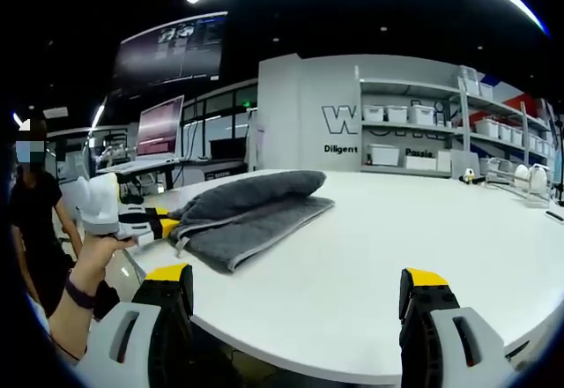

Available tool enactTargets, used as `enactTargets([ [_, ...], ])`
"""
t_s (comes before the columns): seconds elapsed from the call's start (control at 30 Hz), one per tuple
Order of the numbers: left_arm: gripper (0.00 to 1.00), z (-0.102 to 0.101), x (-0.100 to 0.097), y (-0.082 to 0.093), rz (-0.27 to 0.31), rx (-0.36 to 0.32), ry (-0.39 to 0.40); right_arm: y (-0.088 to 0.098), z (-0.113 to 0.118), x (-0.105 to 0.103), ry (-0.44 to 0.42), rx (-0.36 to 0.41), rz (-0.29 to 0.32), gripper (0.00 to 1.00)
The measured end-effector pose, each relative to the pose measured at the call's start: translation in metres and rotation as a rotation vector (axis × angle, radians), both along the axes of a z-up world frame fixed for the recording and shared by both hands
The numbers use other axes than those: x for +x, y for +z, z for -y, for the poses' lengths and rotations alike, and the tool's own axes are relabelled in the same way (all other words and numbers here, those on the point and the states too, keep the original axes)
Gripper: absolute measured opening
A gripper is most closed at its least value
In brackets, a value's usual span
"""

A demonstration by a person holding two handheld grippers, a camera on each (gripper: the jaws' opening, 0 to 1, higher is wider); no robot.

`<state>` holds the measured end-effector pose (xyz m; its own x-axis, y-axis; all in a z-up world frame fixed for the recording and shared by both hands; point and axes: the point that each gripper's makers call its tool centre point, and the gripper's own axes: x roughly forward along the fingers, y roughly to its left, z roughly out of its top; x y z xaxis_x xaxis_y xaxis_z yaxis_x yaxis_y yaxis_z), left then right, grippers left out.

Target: Open the folded towel by lifting each exposed corner and separating the folded layers until the towel lies flat within the target outline without major curled edges

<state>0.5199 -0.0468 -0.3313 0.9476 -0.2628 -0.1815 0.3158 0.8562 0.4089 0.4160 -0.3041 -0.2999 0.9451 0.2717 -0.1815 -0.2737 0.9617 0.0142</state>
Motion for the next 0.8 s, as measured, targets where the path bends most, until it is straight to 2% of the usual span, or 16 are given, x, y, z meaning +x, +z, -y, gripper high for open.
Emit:
enactTargets([
  [0.17, 0.06, -0.001, -0.001, -0.002, -0.013, -0.003, 0.001, 0.0, 0.0, 0.0, 0.002, -0.001, 0.002, 0.99],
  [0.6, 0.06, -0.002, -0.015, -0.004, -0.076, 0.052, 0.003, -0.001, 0.001, 0.002, 0.002, -0.001, 0.0, 0.99],
  [0.8, 0.06, -0.004, -0.014, -0.005, -0.082, 0.011, -0.006, -0.002, -0.001, 0.002, 0.007, -0.005, -0.003, 0.99],
])
